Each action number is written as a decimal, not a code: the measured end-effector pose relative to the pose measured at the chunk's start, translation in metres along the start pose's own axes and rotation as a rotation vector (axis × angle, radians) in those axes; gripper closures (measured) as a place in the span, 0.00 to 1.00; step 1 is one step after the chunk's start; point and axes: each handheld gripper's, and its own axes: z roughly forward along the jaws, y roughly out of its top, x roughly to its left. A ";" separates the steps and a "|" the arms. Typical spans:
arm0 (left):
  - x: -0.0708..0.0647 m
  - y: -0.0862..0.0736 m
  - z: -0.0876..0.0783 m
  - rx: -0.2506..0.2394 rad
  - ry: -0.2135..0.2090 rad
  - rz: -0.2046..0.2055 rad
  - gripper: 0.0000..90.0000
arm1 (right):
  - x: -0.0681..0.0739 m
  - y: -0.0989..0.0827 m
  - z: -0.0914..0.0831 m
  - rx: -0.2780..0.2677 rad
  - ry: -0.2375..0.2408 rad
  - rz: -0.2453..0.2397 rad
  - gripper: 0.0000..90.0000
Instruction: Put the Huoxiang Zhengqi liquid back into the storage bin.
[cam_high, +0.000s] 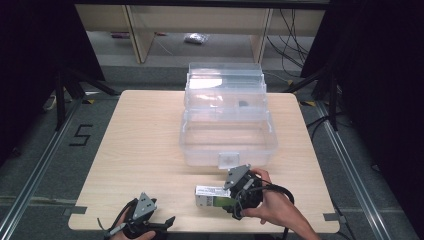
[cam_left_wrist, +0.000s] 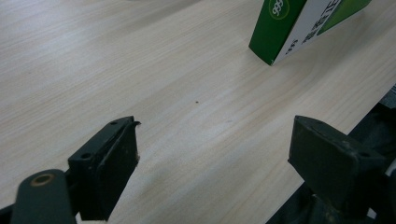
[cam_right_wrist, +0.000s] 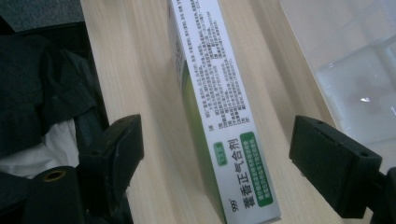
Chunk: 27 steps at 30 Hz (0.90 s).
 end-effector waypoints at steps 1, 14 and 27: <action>0.000 0.000 0.000 -0.005 0.008 0.002 0.17 | 0.000 0.001 0.001 0.005 0.004 -0.003 0.21; 0.000 0.000 0.000 -0.004 0.004 0.002 0.17 | -0.003 0.013 0.013 0.054 0.020 -0.010 0.22; 0.000 0.000 0.000 -0.001 -0.003 -0.003 0.17 | -0.007 0.022 0.029 0.135 0.056 -0.030 0.29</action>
